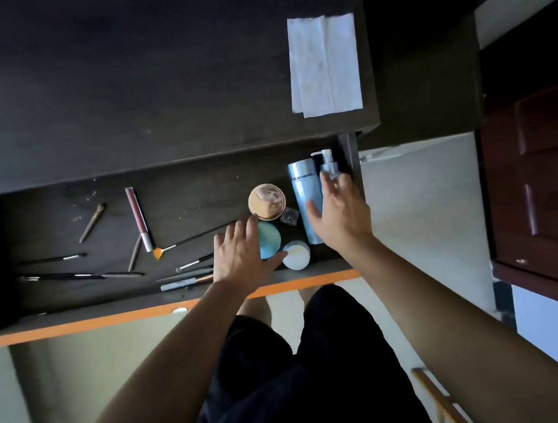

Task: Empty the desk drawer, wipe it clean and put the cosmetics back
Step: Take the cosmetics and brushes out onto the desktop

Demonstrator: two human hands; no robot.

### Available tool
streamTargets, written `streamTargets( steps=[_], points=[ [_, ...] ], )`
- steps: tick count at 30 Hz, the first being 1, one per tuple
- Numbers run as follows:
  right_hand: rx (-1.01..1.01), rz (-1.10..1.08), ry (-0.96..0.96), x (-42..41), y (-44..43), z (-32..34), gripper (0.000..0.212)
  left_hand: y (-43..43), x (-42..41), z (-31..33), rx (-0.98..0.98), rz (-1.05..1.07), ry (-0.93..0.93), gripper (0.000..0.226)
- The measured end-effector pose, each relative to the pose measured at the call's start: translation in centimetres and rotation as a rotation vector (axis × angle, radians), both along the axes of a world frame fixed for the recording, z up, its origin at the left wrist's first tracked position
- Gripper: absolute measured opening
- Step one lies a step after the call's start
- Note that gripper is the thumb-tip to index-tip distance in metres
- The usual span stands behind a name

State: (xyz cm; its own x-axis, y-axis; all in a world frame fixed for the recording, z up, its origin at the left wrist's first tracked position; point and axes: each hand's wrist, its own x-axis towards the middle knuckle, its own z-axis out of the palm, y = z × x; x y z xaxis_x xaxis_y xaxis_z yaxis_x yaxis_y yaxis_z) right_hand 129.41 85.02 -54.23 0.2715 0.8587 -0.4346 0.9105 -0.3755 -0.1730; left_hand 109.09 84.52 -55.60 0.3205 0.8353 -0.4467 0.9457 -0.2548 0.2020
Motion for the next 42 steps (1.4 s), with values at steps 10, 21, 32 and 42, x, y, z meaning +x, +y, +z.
streamTargets(
  steps=[10, 21, 32, 42],
  points=[
    [-0.124, -0.118, 0.040, -4.8, 2.0, -0.9, 0.062, 1.5, -2.5, 0.6, -0.067, 0.257, -0.111, 0.077],
    [0.383, -0.261, 0.251, -3.5, 3.4, 8.9, 0.067, 6.4, -3.8, 9.1, 0.210, 0.379, -0.353, 0.069],
    [0.778, -0.303, 0.405, -1.6, 20.6, 13.1, 0.067, 23.6, -0.6, 13.7, 0.420, 0.408, -0.497, 0.073],
    [0.797, -0.262, 0.521, 0.5, 30.5, 9.6, 0.063, 32.9, 3.0, 11.1, 0.330, 0.532, -0.477, 0.074]
  ],
)
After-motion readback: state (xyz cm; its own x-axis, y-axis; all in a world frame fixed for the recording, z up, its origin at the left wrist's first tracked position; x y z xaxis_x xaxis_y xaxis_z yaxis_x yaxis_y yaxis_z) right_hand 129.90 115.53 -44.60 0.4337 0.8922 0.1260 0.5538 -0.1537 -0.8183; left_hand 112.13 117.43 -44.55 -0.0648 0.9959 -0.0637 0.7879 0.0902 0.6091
